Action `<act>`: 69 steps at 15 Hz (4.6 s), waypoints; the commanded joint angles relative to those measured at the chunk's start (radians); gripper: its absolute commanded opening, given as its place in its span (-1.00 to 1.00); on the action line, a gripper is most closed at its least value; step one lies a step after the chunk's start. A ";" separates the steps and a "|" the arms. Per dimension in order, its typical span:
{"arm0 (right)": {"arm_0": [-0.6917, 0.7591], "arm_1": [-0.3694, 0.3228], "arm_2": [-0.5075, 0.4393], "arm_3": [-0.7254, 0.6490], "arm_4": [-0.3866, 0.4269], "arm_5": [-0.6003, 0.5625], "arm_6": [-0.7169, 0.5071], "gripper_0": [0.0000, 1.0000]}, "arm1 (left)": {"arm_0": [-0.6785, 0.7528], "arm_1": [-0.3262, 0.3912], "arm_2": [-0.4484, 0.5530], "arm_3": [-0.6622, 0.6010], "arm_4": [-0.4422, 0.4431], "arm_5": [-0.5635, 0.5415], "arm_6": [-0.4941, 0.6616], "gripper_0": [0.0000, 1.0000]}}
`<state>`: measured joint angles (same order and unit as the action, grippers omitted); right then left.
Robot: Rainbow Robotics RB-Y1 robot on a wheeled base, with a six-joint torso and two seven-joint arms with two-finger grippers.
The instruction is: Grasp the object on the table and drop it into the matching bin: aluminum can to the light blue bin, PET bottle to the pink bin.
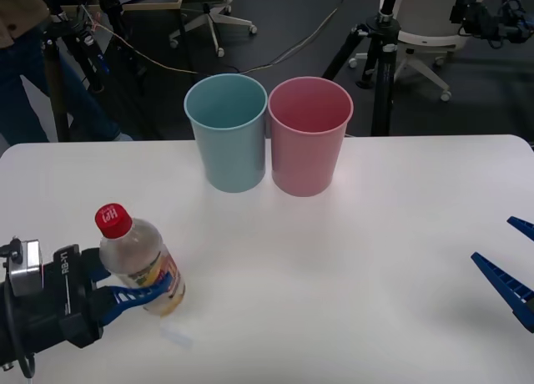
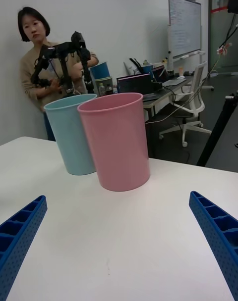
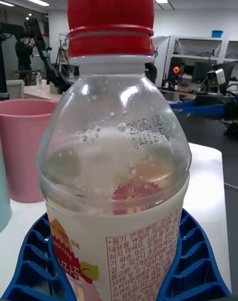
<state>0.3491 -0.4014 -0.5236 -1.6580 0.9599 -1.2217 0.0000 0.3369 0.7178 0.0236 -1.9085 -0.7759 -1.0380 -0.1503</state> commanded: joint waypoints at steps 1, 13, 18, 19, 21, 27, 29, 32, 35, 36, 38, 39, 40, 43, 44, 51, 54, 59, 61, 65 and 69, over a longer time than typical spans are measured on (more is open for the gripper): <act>0.000 0.000 0.000 0.000 0.000 0.000 0.000 1.00 | -0.015 0.048 -0.028 -0.093 0.010 0.105 0.049 -1.00; 0.000 0.000 0.000 0.000 0.000 0.000 0.000 1.00 | -0.472 0.278 -0.323 -0.221 0.132 0.602 0.275 -1.00; 0.000 0.000 0.000 0.000 0.000 0.000 0.000 1.00 | -0.788 0.296 -0.559 -0.130 0.185 0.736 0.298 -0.99; 0.000 0.000 0.000 0.000 0.000 0.000 0.000 1.00 | -0.831 0.288 -0.582 -0.104 0.182 0.742 0.298 -0.99; 0.000 0.000 0.000 0.000 0.000 0.000 0.000 1.00 | -0.900 0.247 -0.606 -0.038 0.178 0.742 0.298 -0.97; 0.000 0.000 0.000 0.000 0.000 0.000 0.000 1.00 | -1.096 0.094 -0.679 0.189 0.138 0.768 0.284 -0.93; 0.000 0.000 0.000 0.000 0.000 0.000 0.000 1.00 | -1.139 0.029 -0.682 0.273 0.076 0.770 0.287 -0.90; 0.000 0.000 0.000 0.000 0.000 0.000 0.000 1.00 | -1.204 -0.055 -0.682 0.410 0.040 0.770 0.282 -0.88; 0.000 0.000 0.000 0.000 0.000 0.000 0.000 1.00 | -1.260 -0.129 -0.682 0.539 0.018 0.770 0.282 -0.87; 0.000 0.000 0.000 0.000 0.000 0.000 0.000 1.00 | -1.274 -0.146 -0.683 0.568 0.013 0.770 0.281 -0.87; 0.000 0.000 0.000 0.000 0.000 0.000 0.000 1.00 | -1.302 -0.198 -0.682 0.643 0.006 0.770 0.278 -0.87; 0.000 0.000 0.000 0.000 0.000 0.000 0.000 1.00 | -1.313 -0.219 -0.682 0.672 0.001 0.770 0.275 -0.87; 0.000 0.000 0.000 0.000 0.000 0.000 0.000 1.00 | -1.322 -0.235 -0.682 0.703 -0.005 0.770 0.271 -0.87; 0.000 0.000 0.000 0.000 0.000 0.000 0.000 1.00 | -1.345 -0.281 -0.682 0.772 -0.017 0.770 0.270 -0.87; 0.000 0.000 0.000 0.000 0.000 0.000 0.000 1.00 | -1.346 -0.291 -0.682 0.784 -0.022 0.773 0.270 -0.87; 0.000 0.000 0.000 0.000 0.000 0.000 0.000 1.00 | -1.346 -0.305 -0.682 0.784 -0.019 0.785 0.278 -0.26; 0.000 0.000 0.000 0.000 0.000 0.000 0.000 1.00 | -1.348 -0.305 -0.682 0.784 -0.022 0.799 0.273 1.00; 0.000 0.000 0.000 0.000 0.000 0.000 0.000 1.00 | -1.351 -0.307 -0.683 0.784 -0.008 0.809 0.270 1.00; 0.000 0.000 0.000 0.000 0.000 0.000 0.000 1.00 | -1.352 -0.307 -0.682 0.784 -0.002 0.809 0.264 1.00; 0.000 0.000 0.000 0.000 0.000 0.000 0.000 1.00 | -1.352 -0.311 -0.682 0.784 0.033 0.808 0.244 1.00; 0.000 0.000 0.000 0.000 0.000 0.000 0.000 1.00 | -1.351 -0.314 -0.686 0.784 0.063 0.806 0.216 1.00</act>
<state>0.3491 -0.4014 -0.5236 -1.6581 0.9599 -1.2217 0.0000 -1.0154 0.4045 -0.6596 -1.1243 -0.7205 -0.2309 0.0728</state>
